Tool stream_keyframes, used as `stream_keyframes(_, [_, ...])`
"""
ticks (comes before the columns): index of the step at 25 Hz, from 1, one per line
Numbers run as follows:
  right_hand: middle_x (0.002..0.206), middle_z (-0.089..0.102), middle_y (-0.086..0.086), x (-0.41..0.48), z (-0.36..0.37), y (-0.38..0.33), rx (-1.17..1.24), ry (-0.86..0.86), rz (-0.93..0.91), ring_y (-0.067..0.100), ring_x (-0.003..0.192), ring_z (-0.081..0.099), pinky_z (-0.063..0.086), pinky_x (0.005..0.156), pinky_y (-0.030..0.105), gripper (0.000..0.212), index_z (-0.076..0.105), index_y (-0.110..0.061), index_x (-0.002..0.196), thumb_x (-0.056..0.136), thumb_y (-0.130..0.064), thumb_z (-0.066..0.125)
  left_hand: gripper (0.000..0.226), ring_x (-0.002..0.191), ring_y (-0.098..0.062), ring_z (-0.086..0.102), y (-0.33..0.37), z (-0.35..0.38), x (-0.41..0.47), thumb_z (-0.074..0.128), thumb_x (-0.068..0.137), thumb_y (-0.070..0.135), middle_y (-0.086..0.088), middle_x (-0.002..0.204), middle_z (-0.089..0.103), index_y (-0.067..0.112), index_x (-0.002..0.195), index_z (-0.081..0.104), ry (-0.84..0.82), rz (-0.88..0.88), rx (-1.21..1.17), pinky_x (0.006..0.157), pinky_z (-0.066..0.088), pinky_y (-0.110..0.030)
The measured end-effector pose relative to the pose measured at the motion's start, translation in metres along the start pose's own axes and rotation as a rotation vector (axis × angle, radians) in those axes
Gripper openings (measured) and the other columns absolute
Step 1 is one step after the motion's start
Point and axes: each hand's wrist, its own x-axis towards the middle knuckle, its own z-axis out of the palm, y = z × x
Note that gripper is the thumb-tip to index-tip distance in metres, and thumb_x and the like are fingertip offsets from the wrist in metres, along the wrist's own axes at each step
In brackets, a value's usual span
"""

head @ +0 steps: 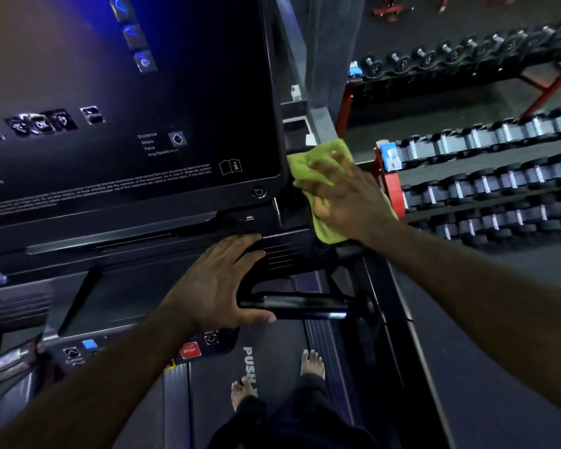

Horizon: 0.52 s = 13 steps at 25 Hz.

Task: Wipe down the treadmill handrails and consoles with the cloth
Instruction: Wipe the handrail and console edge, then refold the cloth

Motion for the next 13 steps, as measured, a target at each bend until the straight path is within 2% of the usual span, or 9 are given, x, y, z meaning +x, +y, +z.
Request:
stream_keyframes(3, [0.163, 0.039, -0.006, 0.066, -0.007, 0.002, 0.015, -0.021, 0.182, 0.037, 0.152, 0.029, 0.040, 0.110, 0.060, 0.052, 0.048, -0.051, 0.147, 0.097, -0.056, 0.036, 0.119, 0.159, -0.014, 0.011, -0.002, 0.003, 0.000, 0.053, 0.068, 0.101, 0.010, 0.173, 0.014, 0.028, 0.161, 0.038, 0.011, -0.015, -0.004, 0.127, 0.008, -0.033])
stream_keyframes(5, [0.168, 0.032, 0.003, 0.086, -0.003, -0.038, -0.021, -0.086, 0.180, 0.040, 0.154, 0.023, 0.031, 0.116, 0.062, 0.063, 0.037, -0.040, 0.158, 0.097, -0.052, 0.046, 0.120, 0.158, -0.017, 0.016, -0.004, 0.007, 0.002, 0.054, 0.066, 0.101, 0.007, 0.173, 0.019, 0.026, 0.159, 0.042, 0.049, 0.006, 0.017, 0.127, 0.012, -0.035])
stream_keyframes(7, [0.170, 0.031, 0.009, 0.054, 0.003, -0.073, -0.026, -0.022, 0.102, 0.042, 0.157, 0.022, 0.031, 0.117, 0.065, 0.070, 0.036, -0.023, 0.162, 0.095, -0.039, 0.048, 0.122, 0.158, -0.020, 0.018, -0.005, 0.007, -0.003, 0.054, 0.065, 0.103, 0.004, 0.172, 0.021, 0.025, 0.159, 0.043, 0.030, -0.006, 0.015, 0.128, 0.015, -0.038])
stream_keyframes(9, [0.171, 0.029, 0.002, 0.006, 0.008, -0.068, -0.049, -0.002, 0.049, 0.038, 0.159, 0.020, 0.033, 0.114, 0.064, 0.062, 0.040, -0.029, 0.160, 0.098, -0.039, 0.041, 0.124, 0.159, -0.021, 0.016, -0.002, 0.001, -0.002, 0.053, 0.064, 0.104, 0.005, 0.173, 0.018, 0.026, 0.160, 0.041, 0.016, -0.018, -0.003, 0.128, 0.015, -0.039])
stream_keyframes(11, [0.169, 0.033, -0.003, 0.000, 0.006, -0.038, -0.067, -0.056, -0.023, 0.036, 0.158, 0.022, 0.040, 0.110, 0.061, 0.052, 0.047, -0.040, 0.151, 0.100, -0.047, 0.043, 0.124, 0.159, -0.018, 0.010, -0.002, -0.001, 0.001, 0.054, 0.064, 0.103, 0.009, 0.174, 0.012, 0.029, 0.162, 0.036, -0.001, 0.006, 0.001, 0.127, 0.008, -0.035])
stream_keyframes(13, [0.167, 0.036, -0.002, 0.033, -0.003, -0.018, -0.043, -0.072, 0.082, 0.039, 0.156, 0.024, 0.041, 0.110, 0.061, 0.050, 0.049, -0.043, 0.150, 0.100, -0.049, 0.042, 0.123, 0.159, -0.015, 0.004, -0.002, -0.001, 0.001, 0.054, 0.065, 0.102, 0.012, 0.174, 0.006, 0.031, 0.163, 0.032, -0.027, -0.011, -0.010, 0.126, 0.003, -0.032])
